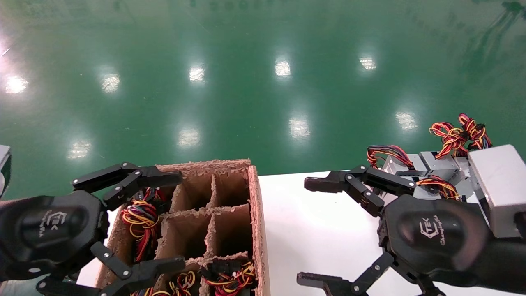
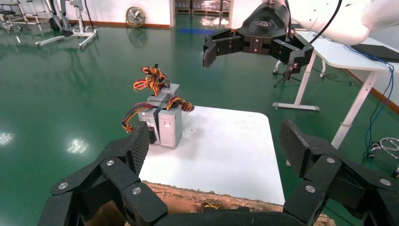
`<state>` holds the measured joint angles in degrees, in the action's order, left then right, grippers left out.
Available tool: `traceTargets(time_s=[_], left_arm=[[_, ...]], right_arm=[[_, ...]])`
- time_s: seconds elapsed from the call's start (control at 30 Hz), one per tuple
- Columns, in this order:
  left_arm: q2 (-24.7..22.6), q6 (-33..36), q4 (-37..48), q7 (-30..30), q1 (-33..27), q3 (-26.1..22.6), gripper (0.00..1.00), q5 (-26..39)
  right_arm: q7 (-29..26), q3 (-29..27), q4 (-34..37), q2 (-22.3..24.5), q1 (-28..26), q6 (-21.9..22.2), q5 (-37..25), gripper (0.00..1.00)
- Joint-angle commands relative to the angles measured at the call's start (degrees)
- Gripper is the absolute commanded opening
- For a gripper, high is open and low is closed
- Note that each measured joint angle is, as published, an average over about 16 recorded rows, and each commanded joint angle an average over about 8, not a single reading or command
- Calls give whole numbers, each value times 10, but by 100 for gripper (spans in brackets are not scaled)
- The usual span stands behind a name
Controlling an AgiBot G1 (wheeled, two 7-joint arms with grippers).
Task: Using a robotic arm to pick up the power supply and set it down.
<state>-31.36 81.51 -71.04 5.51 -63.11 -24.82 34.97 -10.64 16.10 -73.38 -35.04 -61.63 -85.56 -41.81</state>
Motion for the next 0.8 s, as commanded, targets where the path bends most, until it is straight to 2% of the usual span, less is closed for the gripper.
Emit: traceTargets(time_s=[0.03,0.77,0.8], left_arm=[[0,0,0,0,0,0,100,0],[0,0,0,0,0,0,100,0],[0,0,0,0,0,0,88,0]], right_arm=[[0,0,0,0,0,0,0,100],[0,0,0,0,0,0,0,100],[0,0,0,0,0,0,0,100]])
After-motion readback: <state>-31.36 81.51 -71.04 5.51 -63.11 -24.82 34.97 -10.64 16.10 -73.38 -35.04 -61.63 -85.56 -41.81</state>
